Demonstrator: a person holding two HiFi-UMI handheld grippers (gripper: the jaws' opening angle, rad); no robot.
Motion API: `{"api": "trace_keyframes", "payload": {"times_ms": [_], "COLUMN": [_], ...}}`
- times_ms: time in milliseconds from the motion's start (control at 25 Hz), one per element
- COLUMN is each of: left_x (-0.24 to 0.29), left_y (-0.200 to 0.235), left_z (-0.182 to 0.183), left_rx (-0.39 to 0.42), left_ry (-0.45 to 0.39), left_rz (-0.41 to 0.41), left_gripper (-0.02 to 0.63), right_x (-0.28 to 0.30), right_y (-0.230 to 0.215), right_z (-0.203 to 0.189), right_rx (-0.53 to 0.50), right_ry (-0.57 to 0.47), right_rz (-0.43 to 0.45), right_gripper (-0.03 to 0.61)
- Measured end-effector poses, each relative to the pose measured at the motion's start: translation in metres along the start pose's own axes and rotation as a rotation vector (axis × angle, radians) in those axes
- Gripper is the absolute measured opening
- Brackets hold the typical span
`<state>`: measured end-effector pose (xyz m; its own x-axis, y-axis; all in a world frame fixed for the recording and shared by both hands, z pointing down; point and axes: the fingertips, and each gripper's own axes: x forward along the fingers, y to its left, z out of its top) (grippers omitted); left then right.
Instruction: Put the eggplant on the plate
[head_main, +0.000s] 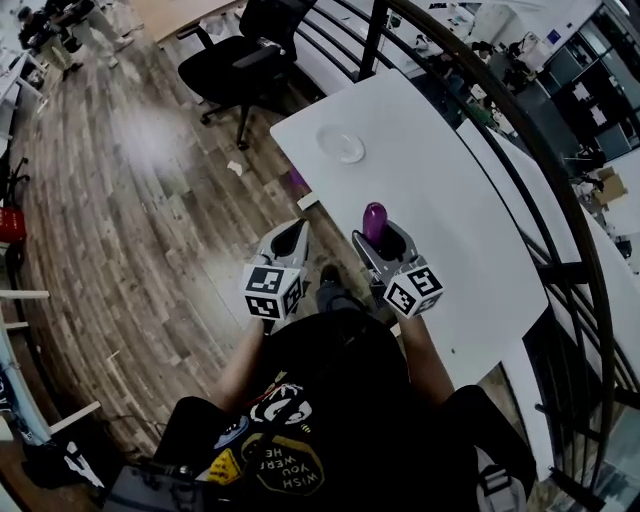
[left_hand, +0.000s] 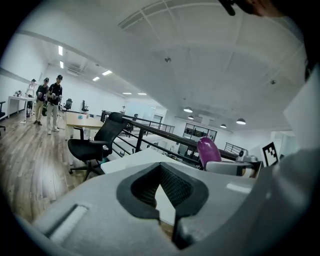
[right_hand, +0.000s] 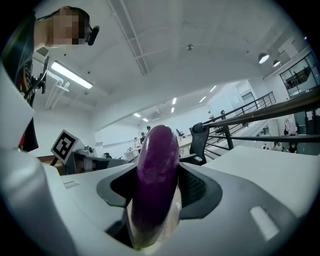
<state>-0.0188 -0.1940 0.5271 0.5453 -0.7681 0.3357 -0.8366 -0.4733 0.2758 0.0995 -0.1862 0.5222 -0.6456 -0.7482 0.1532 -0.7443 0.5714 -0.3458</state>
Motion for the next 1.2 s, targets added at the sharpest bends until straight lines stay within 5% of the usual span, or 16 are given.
{"api": "trace_keyframes", "payload": {"times_ms": [200,480,800,960,1200], "left_x": [0.024,0.009,-0.048,-0.058,-0.038], "left_y": [-0.009,0.042,0.092,0.109,0.089], "left_z": [-0.011,-0.043,-0.073,-0.076,-0.097], "left_rx": [0.03,-0.02,-0.12,-0.164,-0.114], "left_ry": [0.049,0.133,0.157,0.164,0.163], "left_rz": [0.039,0.194,0.416,0.461,0.43], "left_gripper": [0.006,0.005,0.005,0.005,0.006], "right_x": [0.05,0.188,0.272,0.291,0.273], "right_y": [-0.073,-0.204,-0.261,-0.268,-0.283], "right_z": [-0.036,-0.119,-0.172,-0.186,-0.195], "right_rx": [-0.107,-0.312,-0.573,-0.588,-0.529], "right_ry": [0.203,0.659,1.004,1.069,0.916], "right_rz": [0.024,-0.024,0.053,0.058,0.038], "right_gripper": [0.235,0.235,0.236,0.238,0.291]}}
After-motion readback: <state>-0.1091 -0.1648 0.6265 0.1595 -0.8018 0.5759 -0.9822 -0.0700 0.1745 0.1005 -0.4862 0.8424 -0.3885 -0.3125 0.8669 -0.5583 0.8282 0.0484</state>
